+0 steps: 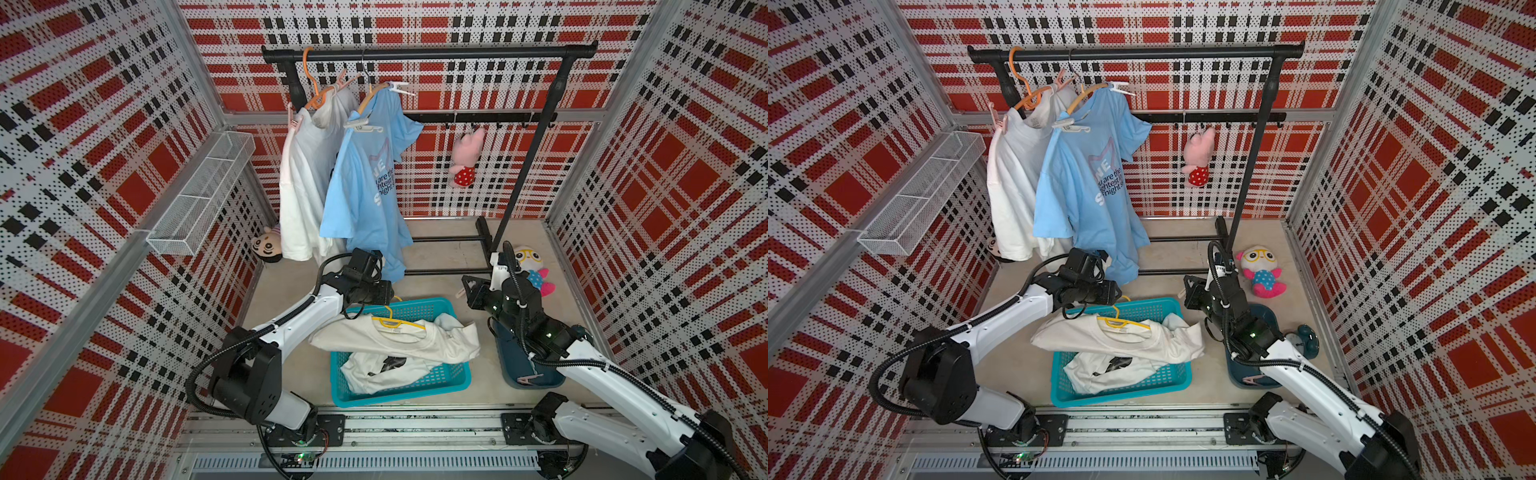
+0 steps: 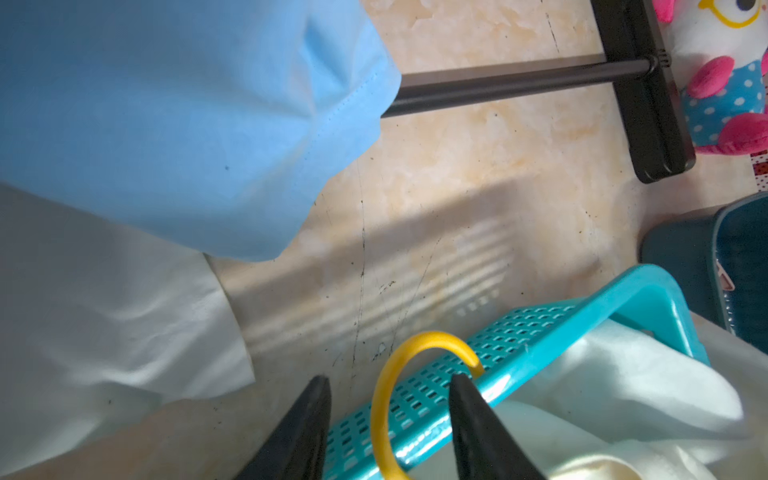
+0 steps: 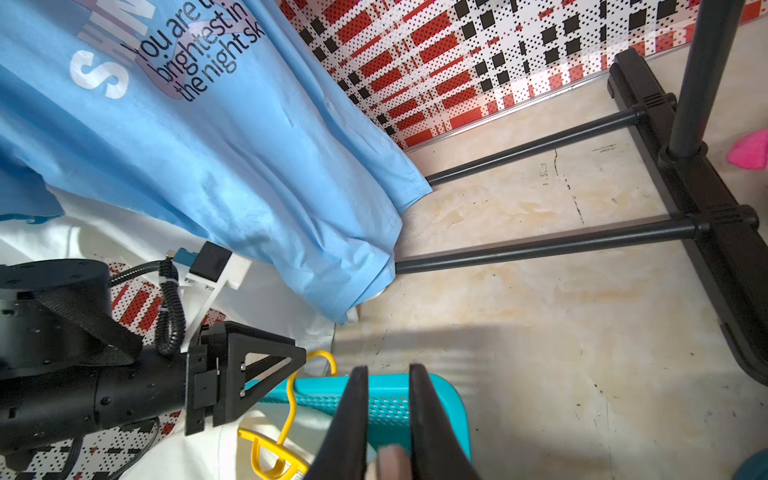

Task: Use clothespins to secure the t-shirt on both sides of the hanger
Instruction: Pick up the hanger from the basket.

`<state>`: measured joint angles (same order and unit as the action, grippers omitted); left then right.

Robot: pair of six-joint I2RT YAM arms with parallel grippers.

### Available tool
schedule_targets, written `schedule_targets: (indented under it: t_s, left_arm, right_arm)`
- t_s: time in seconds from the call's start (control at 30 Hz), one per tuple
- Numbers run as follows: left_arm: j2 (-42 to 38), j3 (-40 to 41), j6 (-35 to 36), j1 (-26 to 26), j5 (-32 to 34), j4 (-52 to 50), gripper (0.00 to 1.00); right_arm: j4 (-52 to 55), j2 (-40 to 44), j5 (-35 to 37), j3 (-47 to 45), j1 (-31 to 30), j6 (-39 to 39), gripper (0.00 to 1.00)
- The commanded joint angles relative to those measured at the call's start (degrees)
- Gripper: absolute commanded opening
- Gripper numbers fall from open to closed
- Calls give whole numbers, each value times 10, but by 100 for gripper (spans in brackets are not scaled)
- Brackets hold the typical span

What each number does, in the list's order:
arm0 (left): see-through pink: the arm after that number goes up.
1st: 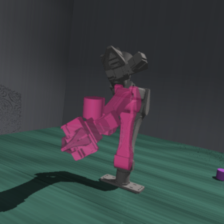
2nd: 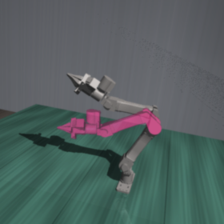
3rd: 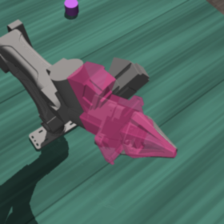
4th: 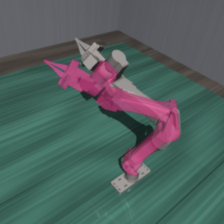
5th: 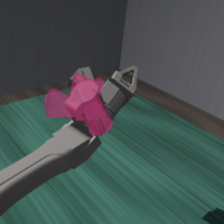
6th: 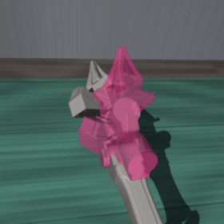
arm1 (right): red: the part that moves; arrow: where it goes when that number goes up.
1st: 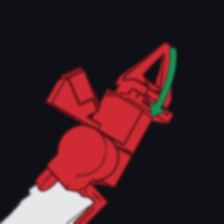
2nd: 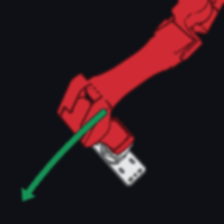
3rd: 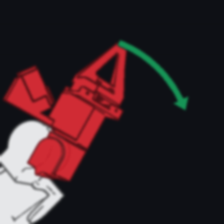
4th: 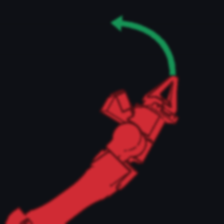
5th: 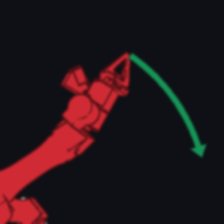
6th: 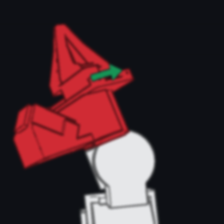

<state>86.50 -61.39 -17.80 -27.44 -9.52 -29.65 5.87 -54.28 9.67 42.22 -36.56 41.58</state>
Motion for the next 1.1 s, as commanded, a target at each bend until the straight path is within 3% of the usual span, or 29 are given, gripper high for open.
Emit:
schedule_targets:
  t_s: [0.0, 0.5, 0.83, 1.07]
  left_arm:
    - [12, -6, -3, 4, -9, -12, 48]
    - [29, 17, 1, 19, -35, 9, 38]
    - [30, 19, 4, 26, -59, 33, 15]
    - [5, 14, 1, 29, -52, 48, 10]
  right_arm:
    - [3, 12, -8, -11, 3, -3, 0]
    - [1, 0, -19, -4, 3, 4, 0]
    - [8, 3, -15, -6, 3, 4, 0]
    - [7, 3, -17, -6, 3, 2, 0]
